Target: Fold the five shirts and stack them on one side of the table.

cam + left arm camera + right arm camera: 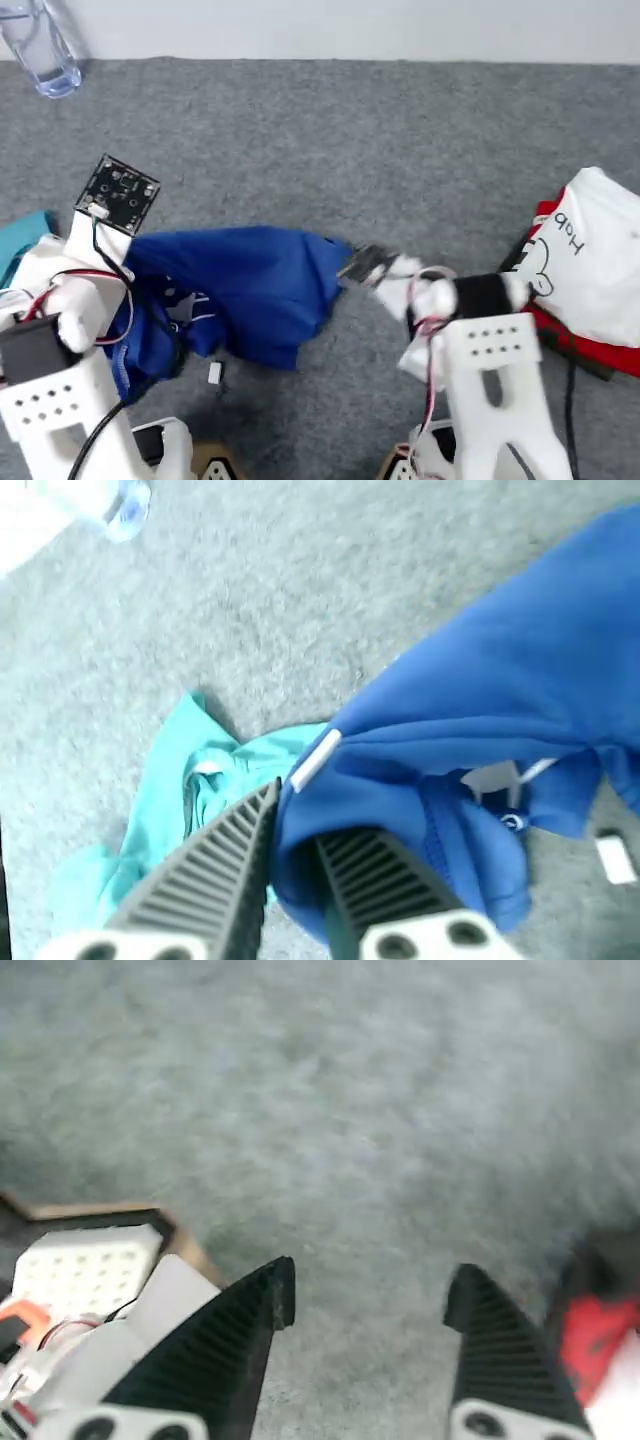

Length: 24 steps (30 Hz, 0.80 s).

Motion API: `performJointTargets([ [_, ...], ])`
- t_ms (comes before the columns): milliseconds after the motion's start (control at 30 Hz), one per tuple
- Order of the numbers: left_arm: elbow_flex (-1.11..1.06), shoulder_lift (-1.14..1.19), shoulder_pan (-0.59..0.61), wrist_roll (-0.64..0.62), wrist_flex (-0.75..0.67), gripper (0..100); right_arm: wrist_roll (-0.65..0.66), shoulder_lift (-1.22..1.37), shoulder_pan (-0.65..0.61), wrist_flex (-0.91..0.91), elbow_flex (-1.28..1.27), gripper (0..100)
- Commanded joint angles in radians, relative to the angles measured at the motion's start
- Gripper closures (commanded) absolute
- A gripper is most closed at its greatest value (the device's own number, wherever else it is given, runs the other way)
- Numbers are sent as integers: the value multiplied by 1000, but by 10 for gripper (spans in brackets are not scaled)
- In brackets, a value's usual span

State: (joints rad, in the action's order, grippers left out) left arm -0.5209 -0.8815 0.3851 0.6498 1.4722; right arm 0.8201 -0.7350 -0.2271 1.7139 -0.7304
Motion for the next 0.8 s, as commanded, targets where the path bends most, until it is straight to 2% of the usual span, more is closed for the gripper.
performJointTargets([
  [0,-97,-18,46,9,-117,987,-106,-21,-159,-51,-18,719],
  [100,-147,-18,80,8,-164,987,-180,-18,-288,-159,-71,720],
  [300,-206,-17,91,8,-173,987,-319,-15,-513,-355,-141,721],
  [567,-225,-18,91,3,-169,987,-456,-13,-676,-630,-241,722],
  [767,-225,-18,91,2,-169,987,-453,-12,-730,-685,-249,779],
])
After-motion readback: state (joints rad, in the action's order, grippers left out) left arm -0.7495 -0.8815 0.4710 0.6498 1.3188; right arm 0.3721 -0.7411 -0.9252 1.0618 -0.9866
